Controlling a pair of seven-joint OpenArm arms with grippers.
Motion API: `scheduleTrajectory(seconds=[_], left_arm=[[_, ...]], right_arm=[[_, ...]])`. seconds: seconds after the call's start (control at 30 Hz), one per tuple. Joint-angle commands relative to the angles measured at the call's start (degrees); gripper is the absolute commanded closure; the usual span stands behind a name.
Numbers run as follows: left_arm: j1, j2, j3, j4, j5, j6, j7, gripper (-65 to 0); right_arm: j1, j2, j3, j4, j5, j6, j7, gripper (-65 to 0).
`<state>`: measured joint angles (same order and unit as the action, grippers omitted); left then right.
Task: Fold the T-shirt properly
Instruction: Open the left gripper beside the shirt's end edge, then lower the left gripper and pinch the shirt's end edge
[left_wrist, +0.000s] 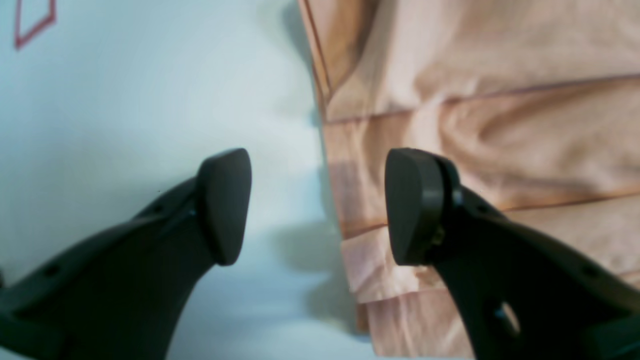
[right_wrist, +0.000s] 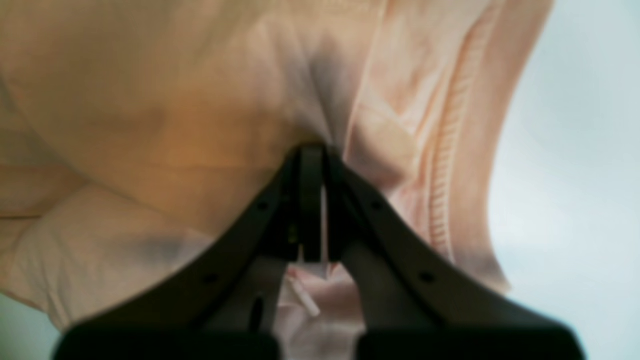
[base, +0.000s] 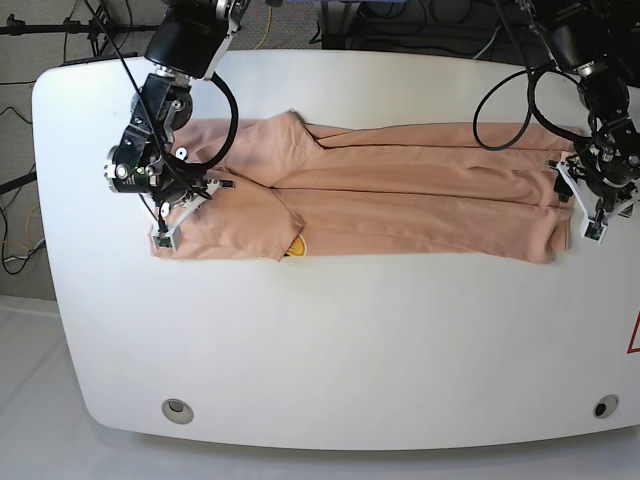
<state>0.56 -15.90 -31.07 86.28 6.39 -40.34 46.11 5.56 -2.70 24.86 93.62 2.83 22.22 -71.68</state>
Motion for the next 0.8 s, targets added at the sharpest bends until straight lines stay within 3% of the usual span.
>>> scheduleTrajectory(seconds=[0.0, 0.77], left_arm=[[-1.24, -0.95, -0.35, -0.59, 0.07, 0.34, -0.21, -37.4], [-1.48, 2.47, 0.69, 1.81, 2.69, 0.34, 1.07, -37.8]], right_arm=[[1.10, 0.47, 0.04, 0.70, 0.31, -0.31, 1.09, -0.6], [-0.38, 0.01, -0.43, 8.19, 0.43, 0.64, -1.46, -0.6]])
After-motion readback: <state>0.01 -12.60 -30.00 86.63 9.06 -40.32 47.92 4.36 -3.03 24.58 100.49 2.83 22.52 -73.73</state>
